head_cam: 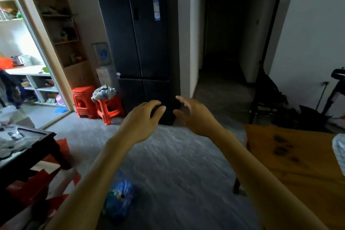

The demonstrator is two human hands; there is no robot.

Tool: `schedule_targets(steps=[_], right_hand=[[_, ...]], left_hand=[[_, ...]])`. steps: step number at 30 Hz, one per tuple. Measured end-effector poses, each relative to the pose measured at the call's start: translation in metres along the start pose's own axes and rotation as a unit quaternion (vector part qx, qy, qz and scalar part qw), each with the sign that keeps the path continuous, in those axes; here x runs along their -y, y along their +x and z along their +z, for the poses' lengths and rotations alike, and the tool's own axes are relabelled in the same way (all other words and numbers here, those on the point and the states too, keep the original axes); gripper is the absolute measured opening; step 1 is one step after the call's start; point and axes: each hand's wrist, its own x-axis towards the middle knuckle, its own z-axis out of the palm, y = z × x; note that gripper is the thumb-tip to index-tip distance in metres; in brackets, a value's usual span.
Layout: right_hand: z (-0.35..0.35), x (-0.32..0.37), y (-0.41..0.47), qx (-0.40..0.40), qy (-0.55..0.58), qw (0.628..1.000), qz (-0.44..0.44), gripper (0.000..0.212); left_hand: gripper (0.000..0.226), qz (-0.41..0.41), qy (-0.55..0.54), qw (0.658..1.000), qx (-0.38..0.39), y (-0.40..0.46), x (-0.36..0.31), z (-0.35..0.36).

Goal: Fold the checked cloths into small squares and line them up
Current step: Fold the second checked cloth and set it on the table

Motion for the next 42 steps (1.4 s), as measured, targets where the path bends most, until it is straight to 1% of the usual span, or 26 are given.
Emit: schedule_targets(steps=[3, 7, 12, 17, 23, 27, 29, 32, 34, 35, 37, 39, 42], right_hand=[[0.005, -0.025, 0.052, -0.010, -0.005, 1.000, 0.004, 0.056], [-0.001, -0.055, 0.117, -0.019, 0.002, 1.000, 0.024, 0.053], [0.005, -0.089, 0.189, -0.041, -0.011, 0.998, 0.046, 0.048], [0.026, -0.120, 0.259, -0.040, -0.014, 0.997, 0.061, 0.045], [0.068, -0.152, 0.349, -0.060, -0.034, 0.993, 0.091, 0.040], [0.089, -0.167, 0.409, -0.086, -0.057, 0.987, 0.126, 0.044], [0.092, -0.175, 0.433, -0.093, -0.071, 0.983, 0.145, 0.046], [0.088, -0.190, 0.468, -0.118, -0.105, 0.975, 0.156, 0.049], [0.082, -0.205, 0.484, -0.126, -0.149, 0.965, 0.172, 0.049], [0.079, -0.213, 0.490, -0.131, -0.173, 0.959, 0.181, 0.047], [0.070, -0.236, 0.502, -0.146, -0.205, 0.948, 0.195, 0.045], [0.063, -0.266, 0.511, -0.162, -0.216, 0.940, 0.211, 0.043], [0.050, -0.322, 0.517, -0.185, -0.210, 0.929, 0.241, 0.039]], left_hand=[[0.043, 0.022, -0.009, 1.000, -0.006, 0.058, 0.019, 0.010], [0.038, 0.028, -0.028, 0.999, -0.004, 0.137, 0.039, 0.018], [0.039, 0.045, -0.038, 0.998, 0.019, 0.217, 0.065, 0.036], [0.038, 0.042, -0.064, 0.997, 0.026, 0.289, 0.117, 0.060], [0.033, 0.075, -0.110, 0.991, 0.019, 0.386, 0.195, 0.091], [0.032, 0.103, -0.120, 0.986, 0.054, 0.456, 0.238, 0.103], [0.039, 0.113, -0.124, 0.983, 0.075, 0.490, 0.249, 0.107], [0.066, 0.143, -0.129, 0.976, 0.099, 0.544, 0.252, 0.116], [0.076, 0.165, -0.131, 0.971, 0.112, 0.575, 0.247, 0.131], [0.078, 0.176, -0.130, 0.969, 0.118, 0.589, 0.244, 0.140], [0.074, 0.194, -0.123, 0.965, 0.127, 0.619, 0.235, 0.165], [0.065, 0.212, -0.113, 0.961, 0.134, 0.650, 0.223, 0.194], [0.069, 0.247, -0.121, 0.950, 0.150, 0.695, 0.195, 0.249]])
